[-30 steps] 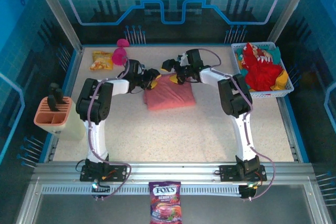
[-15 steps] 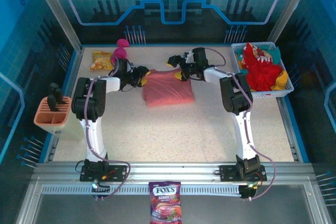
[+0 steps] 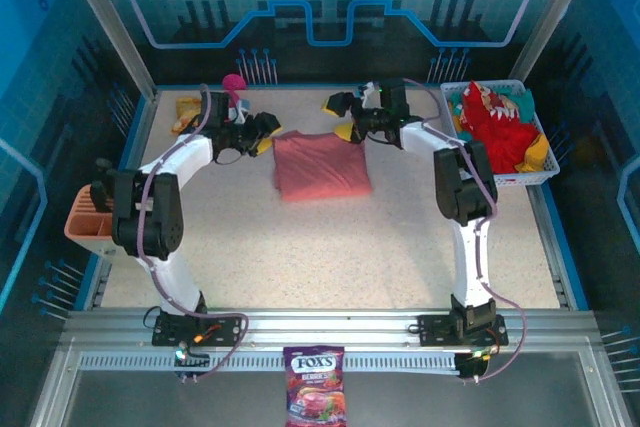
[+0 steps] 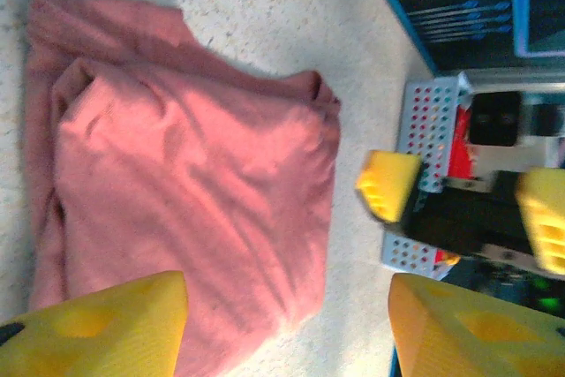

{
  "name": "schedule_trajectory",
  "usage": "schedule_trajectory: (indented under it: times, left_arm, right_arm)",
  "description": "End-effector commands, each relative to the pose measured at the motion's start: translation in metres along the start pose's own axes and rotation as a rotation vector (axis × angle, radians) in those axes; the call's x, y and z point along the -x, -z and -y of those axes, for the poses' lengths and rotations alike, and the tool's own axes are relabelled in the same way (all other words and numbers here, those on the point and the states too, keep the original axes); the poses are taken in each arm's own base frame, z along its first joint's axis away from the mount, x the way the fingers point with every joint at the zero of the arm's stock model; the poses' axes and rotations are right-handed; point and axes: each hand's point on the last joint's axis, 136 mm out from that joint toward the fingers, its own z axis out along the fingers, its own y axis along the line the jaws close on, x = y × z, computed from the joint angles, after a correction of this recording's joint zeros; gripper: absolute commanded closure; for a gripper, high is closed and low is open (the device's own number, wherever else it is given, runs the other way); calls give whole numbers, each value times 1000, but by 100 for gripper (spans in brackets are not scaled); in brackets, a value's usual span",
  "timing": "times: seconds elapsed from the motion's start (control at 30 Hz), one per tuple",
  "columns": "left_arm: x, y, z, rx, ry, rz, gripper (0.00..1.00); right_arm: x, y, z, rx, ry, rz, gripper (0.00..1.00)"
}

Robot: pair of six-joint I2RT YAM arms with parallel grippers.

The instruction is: Fold and stack the t-shirts

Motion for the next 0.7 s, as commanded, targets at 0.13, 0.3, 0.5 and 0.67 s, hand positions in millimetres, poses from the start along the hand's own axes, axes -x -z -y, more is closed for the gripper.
schedule_trajectory:
  times: [0.13, 0.3, 0.5, 0.67]
  left_arm:
    - [-35, -2, -66, 263, -78, -135, 35]
    - [-36, -20, -75, 279, -86, -175, 35]
    - [-38, -45, -78, 288, -107, -220, 37]
    - [-44, -62, -76, 257, -77, -265, 40]
  right_arm:
    - [-22, 50, 10, -163, 85, -15, 0]
    - [-46, 74, 25, -287, 126, -57, 0]
    - [-74, 100, 36, -307, 124, -76, 0]
    - [-91, 118, 40, -318, 112, -68, 0]
